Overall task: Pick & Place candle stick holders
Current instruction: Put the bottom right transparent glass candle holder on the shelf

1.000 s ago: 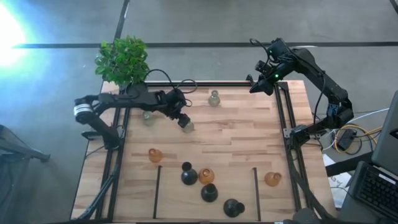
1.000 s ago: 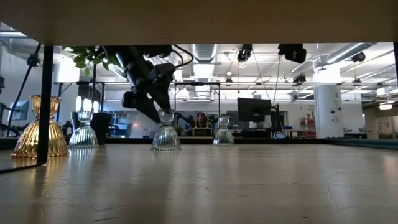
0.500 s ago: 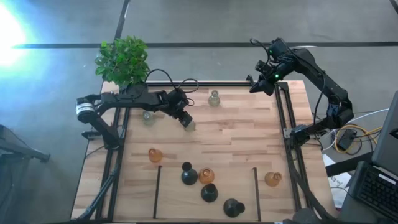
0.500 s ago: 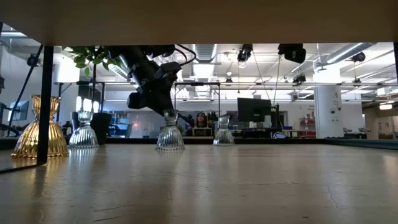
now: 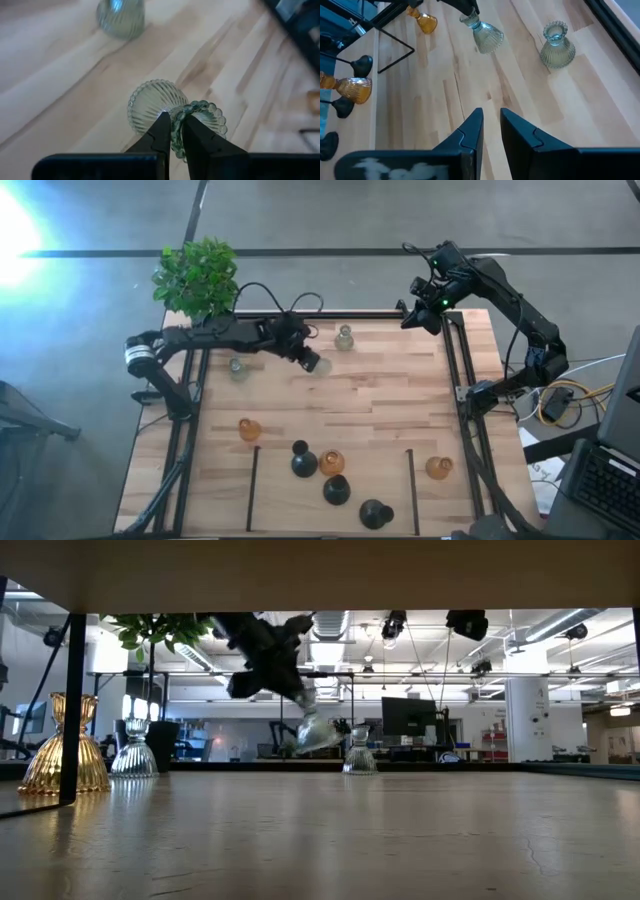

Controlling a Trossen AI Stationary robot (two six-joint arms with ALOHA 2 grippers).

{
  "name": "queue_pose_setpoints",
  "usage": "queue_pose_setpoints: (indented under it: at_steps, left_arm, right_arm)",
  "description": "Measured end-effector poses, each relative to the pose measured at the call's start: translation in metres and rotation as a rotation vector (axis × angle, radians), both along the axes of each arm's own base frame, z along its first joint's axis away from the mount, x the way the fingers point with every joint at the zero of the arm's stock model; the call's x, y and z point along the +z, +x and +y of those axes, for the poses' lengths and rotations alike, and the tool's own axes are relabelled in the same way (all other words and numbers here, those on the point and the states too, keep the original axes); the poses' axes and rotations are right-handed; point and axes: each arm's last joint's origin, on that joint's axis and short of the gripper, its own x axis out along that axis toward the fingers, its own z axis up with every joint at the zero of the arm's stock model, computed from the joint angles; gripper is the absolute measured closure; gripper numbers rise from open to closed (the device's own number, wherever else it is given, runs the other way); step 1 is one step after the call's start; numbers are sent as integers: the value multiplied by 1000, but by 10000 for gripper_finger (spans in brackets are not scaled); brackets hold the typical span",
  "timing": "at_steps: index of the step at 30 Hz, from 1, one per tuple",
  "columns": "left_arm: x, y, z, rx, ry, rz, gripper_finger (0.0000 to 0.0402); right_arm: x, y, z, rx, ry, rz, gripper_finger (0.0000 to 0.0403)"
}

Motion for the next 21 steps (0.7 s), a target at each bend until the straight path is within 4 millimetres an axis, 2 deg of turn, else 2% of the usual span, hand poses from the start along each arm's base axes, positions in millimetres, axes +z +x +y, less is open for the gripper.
queue_pose_setpoints:
  at_steps: [6, 10, 15, 21]
  left_arm:
    - [26, 8, 8, 125, 107, -69, 369]
    - [32, 8, 18, 220, 189, -48, 369]
    - [30, 7, 26, 335, 286, -6, 369]
    - [12, 19, 36, 371, 337, 2, 369]
  right_arm:
    - [1, 1, -1, 17, -34, -18, 337]
    - [1, 1, -2, 31, -50, -23, 340]
    - [1, 1, -2, 35, -54, -24, 346]
    - [1, 2, -2, 37, -68, -32, 342]
